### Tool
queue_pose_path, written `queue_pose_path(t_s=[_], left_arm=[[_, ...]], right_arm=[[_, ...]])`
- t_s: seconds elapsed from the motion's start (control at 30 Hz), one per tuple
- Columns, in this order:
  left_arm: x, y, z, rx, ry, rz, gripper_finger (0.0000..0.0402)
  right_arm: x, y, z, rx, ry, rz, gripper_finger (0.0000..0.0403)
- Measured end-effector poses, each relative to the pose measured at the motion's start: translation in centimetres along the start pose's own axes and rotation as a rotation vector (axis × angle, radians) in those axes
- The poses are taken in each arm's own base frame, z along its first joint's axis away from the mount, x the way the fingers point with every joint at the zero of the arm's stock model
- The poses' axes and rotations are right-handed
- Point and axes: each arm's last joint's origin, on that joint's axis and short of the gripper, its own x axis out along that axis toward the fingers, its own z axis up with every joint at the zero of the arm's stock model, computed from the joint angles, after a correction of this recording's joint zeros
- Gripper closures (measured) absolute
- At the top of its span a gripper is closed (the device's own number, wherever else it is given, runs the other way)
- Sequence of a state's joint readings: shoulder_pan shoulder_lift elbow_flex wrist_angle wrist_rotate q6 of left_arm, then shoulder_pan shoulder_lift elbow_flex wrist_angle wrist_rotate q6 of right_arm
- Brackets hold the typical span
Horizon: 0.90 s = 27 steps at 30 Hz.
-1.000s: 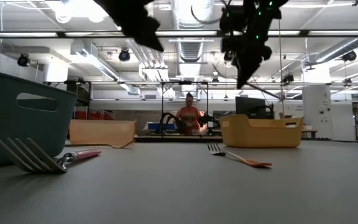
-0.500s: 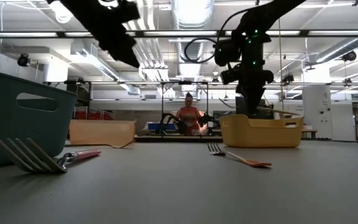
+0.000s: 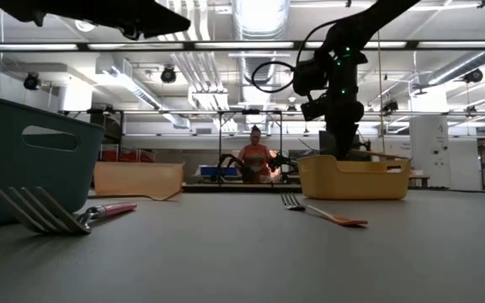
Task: Sort silverware by color (type)
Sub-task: Put the gold fork into the yellow bin
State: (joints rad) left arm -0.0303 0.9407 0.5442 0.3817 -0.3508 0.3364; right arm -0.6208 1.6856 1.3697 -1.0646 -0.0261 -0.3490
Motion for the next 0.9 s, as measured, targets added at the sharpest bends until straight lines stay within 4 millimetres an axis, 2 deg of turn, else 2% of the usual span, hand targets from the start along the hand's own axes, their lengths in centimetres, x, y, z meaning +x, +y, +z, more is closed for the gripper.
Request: queue_pose_path(t_s=[0.33, 0.6, 0.9], left_arm=[[-0.4, 0.3, 0.2, -0.009, -0.049, 0.021, 0.0286], [-0.2, 0.3, 0.5, -0.011, -0.053, 0.025, 0.0286], [-0.2, 0.3, 0.5, -0.015, -0.053, 0.026, 0.0286]], right_arm=[[0.4, 0.0, 0.1, 0.061, -0.021, -0.006, 0.0390], [1.9, 0.1, -0.3, 0.071, -0.026, -0.008, 0.0390], [2.1, -0.1, 0.3, 0.077, -0.095, -0.030, 0.0390]])
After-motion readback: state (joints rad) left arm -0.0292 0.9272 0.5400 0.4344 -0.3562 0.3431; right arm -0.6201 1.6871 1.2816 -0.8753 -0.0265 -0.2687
